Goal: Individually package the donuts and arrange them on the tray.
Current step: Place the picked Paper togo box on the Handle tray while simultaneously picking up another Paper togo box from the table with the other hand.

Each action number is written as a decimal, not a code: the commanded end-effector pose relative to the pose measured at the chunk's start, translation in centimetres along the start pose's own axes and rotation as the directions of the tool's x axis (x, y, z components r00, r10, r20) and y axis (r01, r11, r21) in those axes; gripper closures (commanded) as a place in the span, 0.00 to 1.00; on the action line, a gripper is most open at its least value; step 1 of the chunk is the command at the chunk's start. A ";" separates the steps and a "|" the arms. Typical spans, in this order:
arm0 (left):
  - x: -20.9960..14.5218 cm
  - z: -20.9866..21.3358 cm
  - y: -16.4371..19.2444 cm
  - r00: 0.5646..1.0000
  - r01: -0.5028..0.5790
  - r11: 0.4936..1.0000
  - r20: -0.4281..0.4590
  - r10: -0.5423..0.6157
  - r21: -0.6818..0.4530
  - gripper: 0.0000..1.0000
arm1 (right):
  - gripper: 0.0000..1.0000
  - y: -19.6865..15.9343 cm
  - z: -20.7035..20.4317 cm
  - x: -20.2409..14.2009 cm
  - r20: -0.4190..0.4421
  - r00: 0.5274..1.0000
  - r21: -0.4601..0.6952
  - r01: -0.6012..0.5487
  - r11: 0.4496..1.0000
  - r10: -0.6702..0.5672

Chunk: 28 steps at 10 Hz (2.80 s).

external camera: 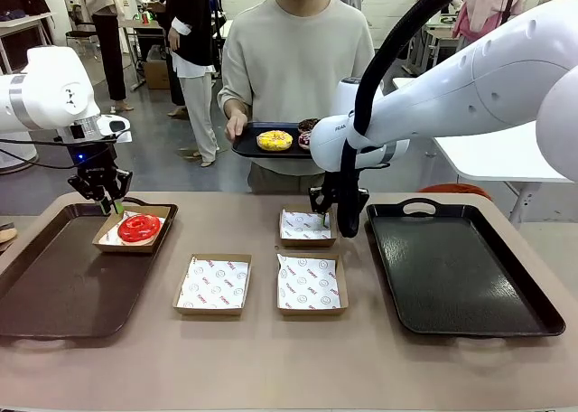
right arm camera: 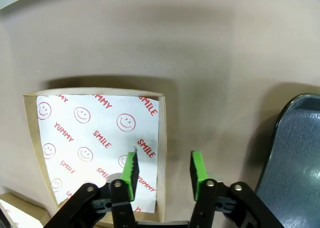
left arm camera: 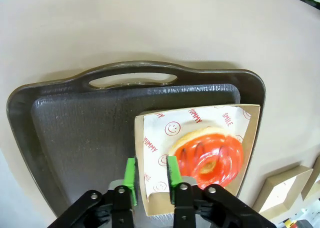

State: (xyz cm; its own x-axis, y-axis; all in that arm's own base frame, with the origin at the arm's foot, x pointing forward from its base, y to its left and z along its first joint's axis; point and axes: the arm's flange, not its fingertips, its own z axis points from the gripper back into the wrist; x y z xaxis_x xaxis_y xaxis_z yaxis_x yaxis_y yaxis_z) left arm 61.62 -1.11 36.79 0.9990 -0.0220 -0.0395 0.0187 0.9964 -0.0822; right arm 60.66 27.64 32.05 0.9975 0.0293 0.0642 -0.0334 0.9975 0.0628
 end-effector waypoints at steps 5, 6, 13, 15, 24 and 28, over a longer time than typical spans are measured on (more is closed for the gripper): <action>0.1 0.6 -0.2 1.000 -0.016 1.000 0.006 0.016 0.023 0.00 | 1.00 0.1 -0.2 0.3 0.015 1.000 -0.018 -0.001 1.000 0.002; 0.0 0.8 -0.2 1.000 -0.016 1.000 0.011 0.016 0.019 0.20 | 1.00 0.1 -0.1 0.3 0.016 1.000 -0.017 0.004 1.000 -0.004; -11.6 9.0 4.0 0.997 0.011 0.920 0.079 0.022 -0.392 0.00 | 1.00 -1.6 6.8 -1.8 0.021 0.999 -0.007 0.025 1.000 -0.025; -15.7 10.3 7.5 0.990 0.035 0.837 0.132 0.045 -0.546 0.00 | 1.00 -2.3 9.9 -1.7 0.005 0.999 0.008 0.034 0.999 -0.034; -22.3 6.5 22.2 0.962 -0.102 0.412 0.015 0.273 -0.905 0.00 | 1.00 -2.3 15.8 -0.8 -0.031 0.998 -0.001 0.063 0.998 -0.063; -22.6 5.6 24.1 0.950 -0.142 0.400 -0.010 0.313 -0.905 0.00 | 1.00 -2.5 15.3 -1.2 -0.017 0.999 -0.026 0.045 0.999 -0.046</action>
State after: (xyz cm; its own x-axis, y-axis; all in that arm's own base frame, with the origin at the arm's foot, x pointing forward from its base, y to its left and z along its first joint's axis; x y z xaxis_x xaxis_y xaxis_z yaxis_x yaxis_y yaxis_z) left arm 39.53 23.81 40.78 0.9539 0.2871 -0.0872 -0.1886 0.3477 -0.9185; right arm 58.74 24.16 47.05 0.9991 -0.0156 0.0406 0.0141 0.9992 0.0382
